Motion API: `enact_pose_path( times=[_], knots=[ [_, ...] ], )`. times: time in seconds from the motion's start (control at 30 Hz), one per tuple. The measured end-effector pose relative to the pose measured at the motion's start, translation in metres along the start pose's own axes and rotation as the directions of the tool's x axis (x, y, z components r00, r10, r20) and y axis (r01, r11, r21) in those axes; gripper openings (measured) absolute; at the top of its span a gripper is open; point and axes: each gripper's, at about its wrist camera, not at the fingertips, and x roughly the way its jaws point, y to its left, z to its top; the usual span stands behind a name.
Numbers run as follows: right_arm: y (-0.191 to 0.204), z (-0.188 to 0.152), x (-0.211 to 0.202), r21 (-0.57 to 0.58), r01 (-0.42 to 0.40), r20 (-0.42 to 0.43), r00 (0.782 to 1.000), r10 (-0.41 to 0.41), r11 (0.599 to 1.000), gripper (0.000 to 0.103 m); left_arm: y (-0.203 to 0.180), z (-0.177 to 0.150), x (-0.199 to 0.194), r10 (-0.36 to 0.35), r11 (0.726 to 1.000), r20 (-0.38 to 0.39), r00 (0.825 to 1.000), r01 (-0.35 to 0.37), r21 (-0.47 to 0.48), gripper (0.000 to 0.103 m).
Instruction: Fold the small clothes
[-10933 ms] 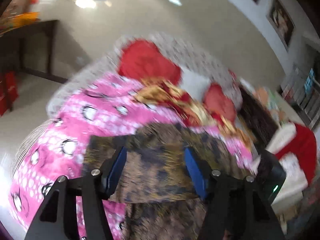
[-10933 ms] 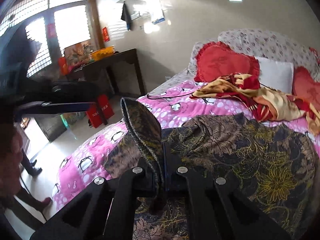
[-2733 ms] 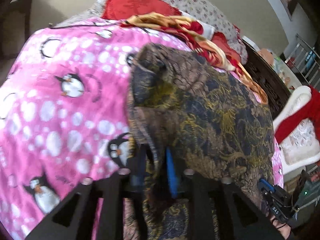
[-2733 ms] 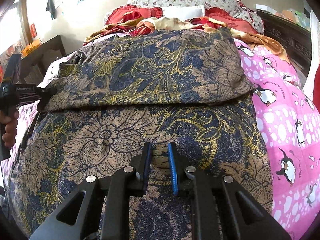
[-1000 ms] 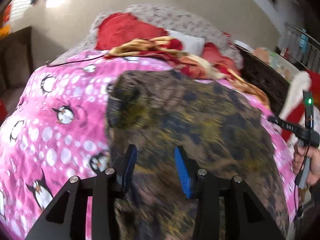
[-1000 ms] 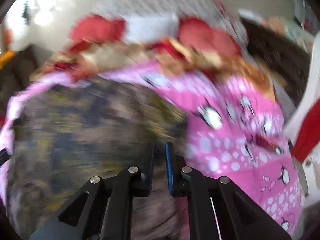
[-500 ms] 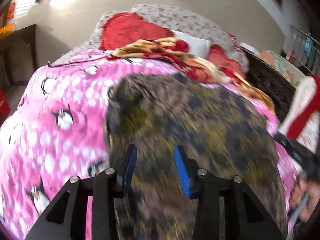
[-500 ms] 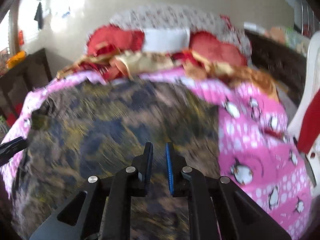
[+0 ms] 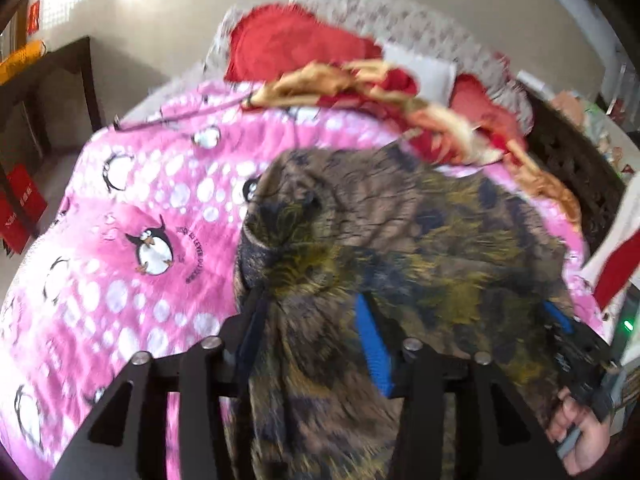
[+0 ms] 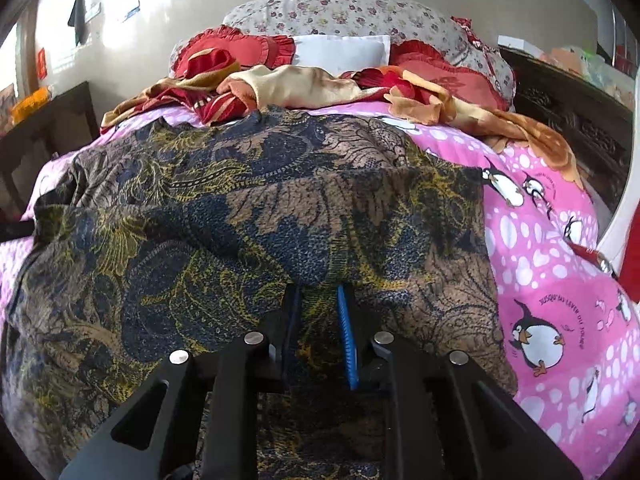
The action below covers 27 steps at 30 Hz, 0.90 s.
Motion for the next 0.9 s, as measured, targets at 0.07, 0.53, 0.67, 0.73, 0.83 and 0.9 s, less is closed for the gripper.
enact_pose_path(
  times=[0.07,0.53,0.67,0.73,0.83,0.9],
  knots=[
    [0.005,0.007,-0.016,-0.025,0.043,0.001,0.999,-0.043,0.999,0.026,-0.009,-0.013,-0.019,-0.048,0.998,0.029,0.998,0.047,0.031,0.060],
    [0.005,-0.036,-0.019,0.000,-0.044,-0.082,0.996,0.044,0.999,0.037,-0.047,-0.054,0.017,-0.068,0.981,-0.154,0.986,0.094,0.167,0.075],
    [0.004,-0.032,-0.025,0.003,-0.054,-0.096,0.994,0.054,0.999,0.038,-0.030,-0.047,-0.007,-0.079,0.985,-0.093,0.993,0.092,0.146,0.075],
    [0.003,-0.030,-0.043,0.009,-0.030,-0.111,0.993,0.031,1.000,0.038,-0.023,-0.045,-0.017,-0.066,0.986,-0.081,0.995,0.077,0.149,0.076],
    [0.002,-0.036,-0.077,-0.022,-0.079,-0.111,0.991,0.076,0.997,0.038,-0.017,-0.046,-0.029,-0.030,0.985,-0.083,0.996,0.044,0.170,0.077],
    [-0.001,-0.044,-0.102,-0.065,-0.100,-0.136,0.987,0.090,0.993,0.042,-0.009,-0.049,-0.040,-0.040,0.986,-0.100,0.994,0.055,0.159,0.077]
  ],
)
